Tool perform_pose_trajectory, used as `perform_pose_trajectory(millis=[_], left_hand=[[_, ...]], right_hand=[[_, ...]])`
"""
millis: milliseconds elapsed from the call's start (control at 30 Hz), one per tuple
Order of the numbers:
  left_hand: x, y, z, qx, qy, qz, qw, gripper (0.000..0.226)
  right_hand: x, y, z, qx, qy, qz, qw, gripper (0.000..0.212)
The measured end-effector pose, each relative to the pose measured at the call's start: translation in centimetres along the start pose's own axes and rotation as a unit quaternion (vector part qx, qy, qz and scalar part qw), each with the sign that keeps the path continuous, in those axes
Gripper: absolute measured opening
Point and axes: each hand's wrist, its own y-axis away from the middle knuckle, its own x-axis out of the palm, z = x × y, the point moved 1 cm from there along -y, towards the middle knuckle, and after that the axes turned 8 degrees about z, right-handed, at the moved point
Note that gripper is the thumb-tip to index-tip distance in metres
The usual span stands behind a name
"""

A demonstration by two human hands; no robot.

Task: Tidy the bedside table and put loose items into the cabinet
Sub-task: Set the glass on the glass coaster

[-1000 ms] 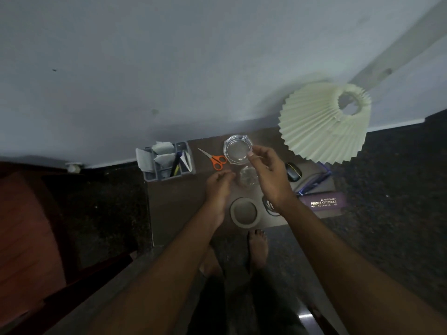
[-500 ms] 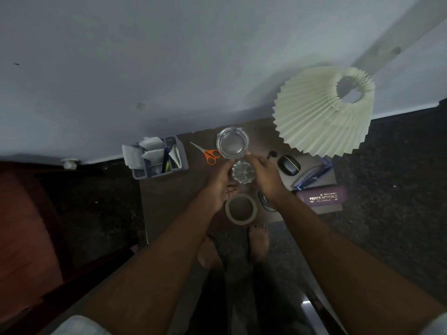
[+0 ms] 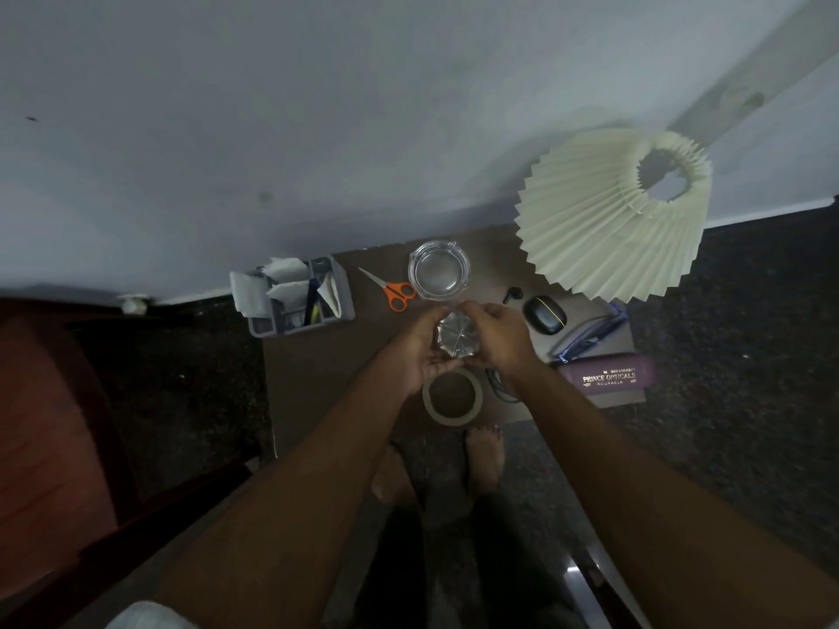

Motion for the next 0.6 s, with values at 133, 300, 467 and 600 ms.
perform_pose_trajectory(millis=[133, 300, 467, 600], left_hand=[[-0.1, 1.5, 0.3, 0.022, 0.009, 0.012, 1.000, 0.018], [-0.1, 4.0, 0.1, 0.086, 0.034, 0.048, 0.995, 0.018], [-0.5, 5.5, -0.5, 0.155, 0.046, 0.079, 0.984, 0.022], [-0.6, 5.8, -1.5, 0.198, 0.017, 0.095, 0.976, 0.040]], right_hand=[[-0.1, 1.4, 0.1, -0.029, -0.013, -0.008, 0.999, 0.041], [-0.4, 2.7, 1.1, -0.100, -0.005, -0.010, 0.995, 0.030], [-0.9, 2.3, 1.8, -0.134, -0.039, 0.053, 0.989, 0.035], [-1.3, 1.5, 2.8, -0.133, -0.020, 0.099, 0.986, 0.051]])
